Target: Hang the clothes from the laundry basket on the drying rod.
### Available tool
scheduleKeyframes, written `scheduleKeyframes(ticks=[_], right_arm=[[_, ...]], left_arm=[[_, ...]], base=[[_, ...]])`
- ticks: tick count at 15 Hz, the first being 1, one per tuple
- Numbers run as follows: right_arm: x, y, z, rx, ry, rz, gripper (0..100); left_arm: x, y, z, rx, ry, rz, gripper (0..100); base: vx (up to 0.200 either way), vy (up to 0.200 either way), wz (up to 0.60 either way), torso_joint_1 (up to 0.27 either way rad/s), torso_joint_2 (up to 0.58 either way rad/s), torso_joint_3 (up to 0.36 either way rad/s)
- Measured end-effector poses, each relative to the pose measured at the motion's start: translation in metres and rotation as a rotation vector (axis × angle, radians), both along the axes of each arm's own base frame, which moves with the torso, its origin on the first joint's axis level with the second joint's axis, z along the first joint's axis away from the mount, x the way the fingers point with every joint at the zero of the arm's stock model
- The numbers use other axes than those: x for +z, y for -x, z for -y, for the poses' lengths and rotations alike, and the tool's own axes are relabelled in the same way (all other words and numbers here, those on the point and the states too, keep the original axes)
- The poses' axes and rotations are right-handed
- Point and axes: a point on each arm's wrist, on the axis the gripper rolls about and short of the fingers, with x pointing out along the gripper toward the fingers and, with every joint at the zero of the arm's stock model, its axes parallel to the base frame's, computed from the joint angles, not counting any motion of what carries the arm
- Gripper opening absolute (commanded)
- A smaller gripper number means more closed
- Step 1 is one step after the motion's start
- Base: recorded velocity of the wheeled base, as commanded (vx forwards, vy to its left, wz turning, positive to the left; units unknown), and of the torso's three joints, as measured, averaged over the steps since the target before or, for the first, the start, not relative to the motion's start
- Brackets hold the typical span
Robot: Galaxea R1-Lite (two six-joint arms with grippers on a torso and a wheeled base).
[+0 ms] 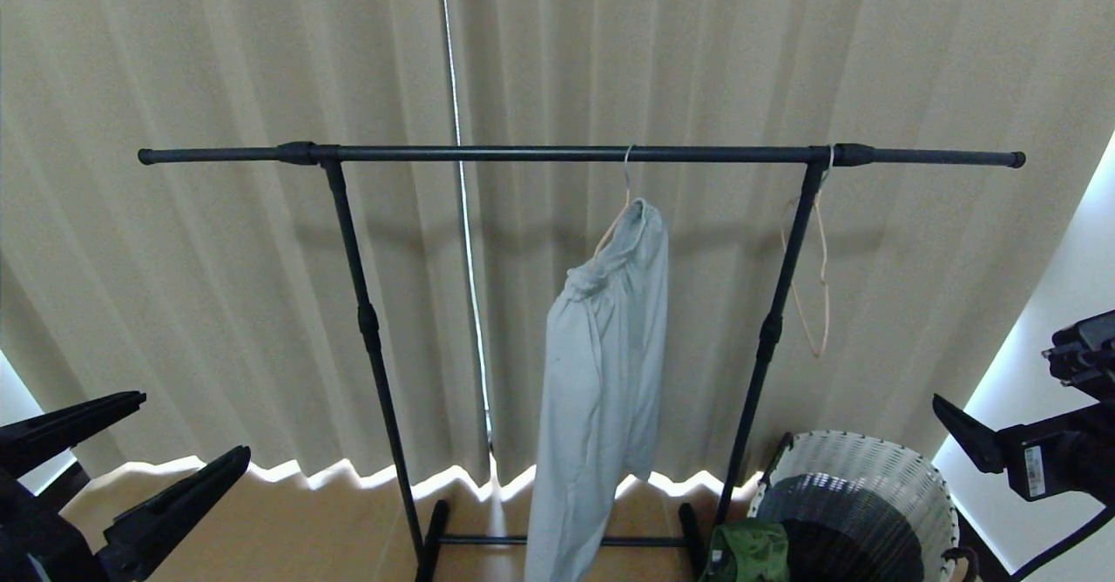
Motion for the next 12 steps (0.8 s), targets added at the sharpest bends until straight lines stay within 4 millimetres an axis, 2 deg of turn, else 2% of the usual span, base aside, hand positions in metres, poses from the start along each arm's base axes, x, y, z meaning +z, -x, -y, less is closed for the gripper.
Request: scheduleKeyframes(ticks=[11,12], right_arm=[[-0.0097,-0.0049,-0.0004,-0.004,0.007,-0.020,100],[-0.0099,-0.0050,-0.0004,-0.004,0.008,-0.021,100]], left_arm=[[0.0002,0.0003,-0.0001,0.000,0.000,0.002,100],[0.0002,0.0003,-0.0001,0.001,0.000,0.002,100]], base=[[0.000,0.000,0.00,0.000,0.00,0.000],[0.000,0.000,-0.60,-0.002,0.01,0.002]])
